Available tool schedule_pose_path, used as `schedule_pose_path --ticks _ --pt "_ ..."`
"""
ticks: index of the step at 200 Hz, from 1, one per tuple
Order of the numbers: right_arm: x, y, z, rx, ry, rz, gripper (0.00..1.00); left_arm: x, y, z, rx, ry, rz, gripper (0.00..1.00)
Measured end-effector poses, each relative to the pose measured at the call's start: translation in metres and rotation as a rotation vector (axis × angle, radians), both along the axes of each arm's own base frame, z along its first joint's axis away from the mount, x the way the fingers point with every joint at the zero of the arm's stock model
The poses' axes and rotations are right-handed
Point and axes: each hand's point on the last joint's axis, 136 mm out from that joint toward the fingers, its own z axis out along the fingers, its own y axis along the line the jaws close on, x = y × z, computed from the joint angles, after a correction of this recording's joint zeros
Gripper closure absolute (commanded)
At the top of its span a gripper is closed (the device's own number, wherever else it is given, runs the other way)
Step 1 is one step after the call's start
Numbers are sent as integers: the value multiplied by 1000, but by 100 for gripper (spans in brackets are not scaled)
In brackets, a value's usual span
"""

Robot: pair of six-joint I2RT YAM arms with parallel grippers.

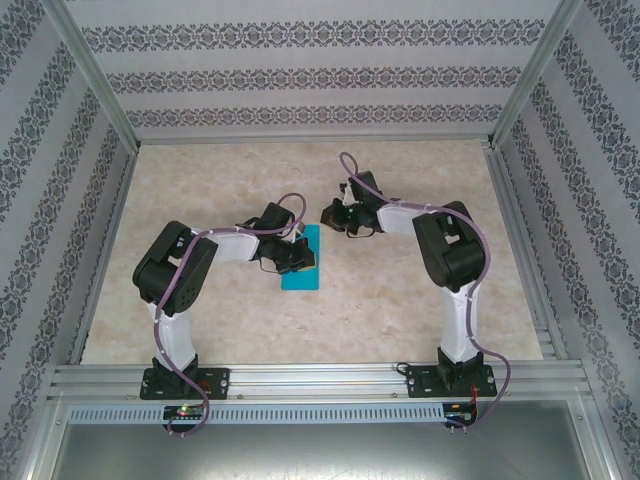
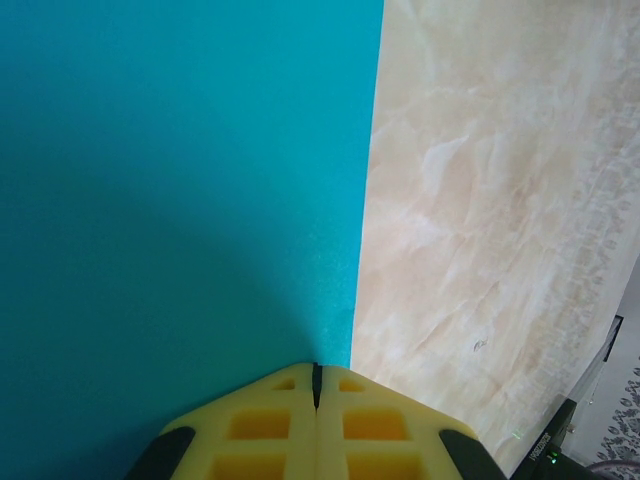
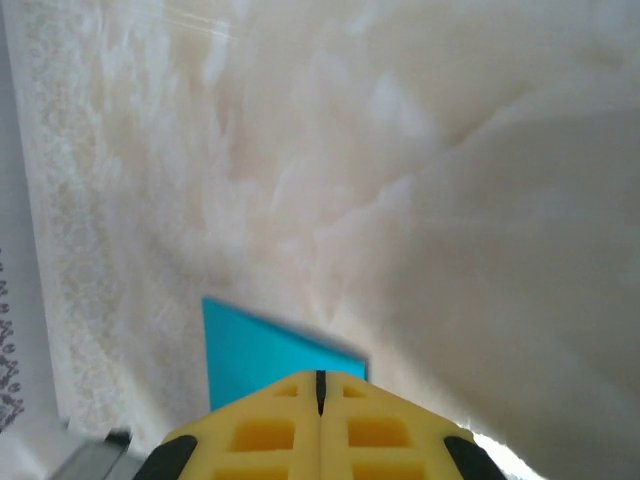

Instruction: Fold a paper plane with a square sheet of paper (pick it up from the middle)

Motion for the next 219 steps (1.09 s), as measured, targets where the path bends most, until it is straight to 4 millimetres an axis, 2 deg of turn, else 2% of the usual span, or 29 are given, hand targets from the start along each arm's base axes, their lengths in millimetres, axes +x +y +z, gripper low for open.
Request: schedule_pose_path --ticks 22,64,106,170,219 --pt "-16 8 7 10 -4 31 100 0 0 0 0 0 0 100" --pt "-34 21 -4 13 27 79 100 1 -1 1 -2 -2 -2 100" --pt "-36 19 -25 -16 76 79 100 -2 -2 3 -13 8 -16 100" --pt "-35 20 -25 -21 84 81 100 7 -14 15 -81 -37 -37 100" --pt "-35 20 -25 -23 90 81 100 8 -16 4 -84 -21 -39 100"
